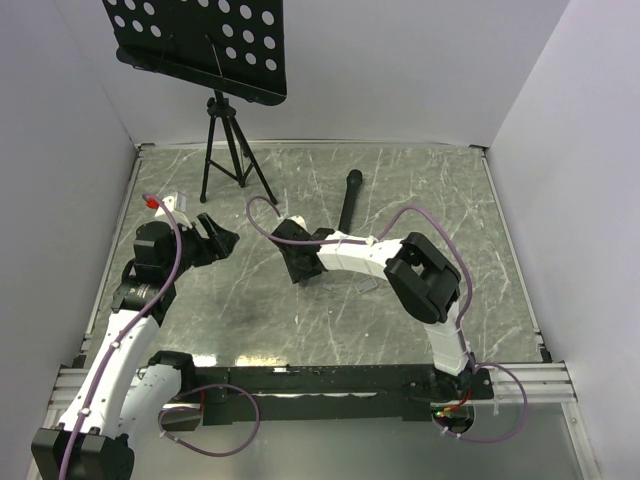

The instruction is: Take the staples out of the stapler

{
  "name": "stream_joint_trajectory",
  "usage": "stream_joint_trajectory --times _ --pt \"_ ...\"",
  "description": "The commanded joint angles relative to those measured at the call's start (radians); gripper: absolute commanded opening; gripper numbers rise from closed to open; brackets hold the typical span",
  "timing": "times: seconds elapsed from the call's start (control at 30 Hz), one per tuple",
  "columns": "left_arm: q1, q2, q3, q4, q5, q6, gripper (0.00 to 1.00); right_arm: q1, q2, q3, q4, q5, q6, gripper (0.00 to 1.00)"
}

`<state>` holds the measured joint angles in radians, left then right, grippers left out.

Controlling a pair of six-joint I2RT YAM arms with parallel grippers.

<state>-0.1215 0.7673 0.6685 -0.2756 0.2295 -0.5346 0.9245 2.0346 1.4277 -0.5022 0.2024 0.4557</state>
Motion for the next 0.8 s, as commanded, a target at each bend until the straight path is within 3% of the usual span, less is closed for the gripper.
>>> stream_joint_trajectory --times 0.0,0.77 --pt "-0.003 -0.013 0.04 0.013 -0.009 0.01 0.79 -0.003 0.041 0.033 0.004 0.023 0.009 0.39" --pt "-0.003 -0.014 0.04 0.012 -0.01 0.008 0.79 0.004 -0.053 -0.041 0.021 0.015 -0.066 0.27"
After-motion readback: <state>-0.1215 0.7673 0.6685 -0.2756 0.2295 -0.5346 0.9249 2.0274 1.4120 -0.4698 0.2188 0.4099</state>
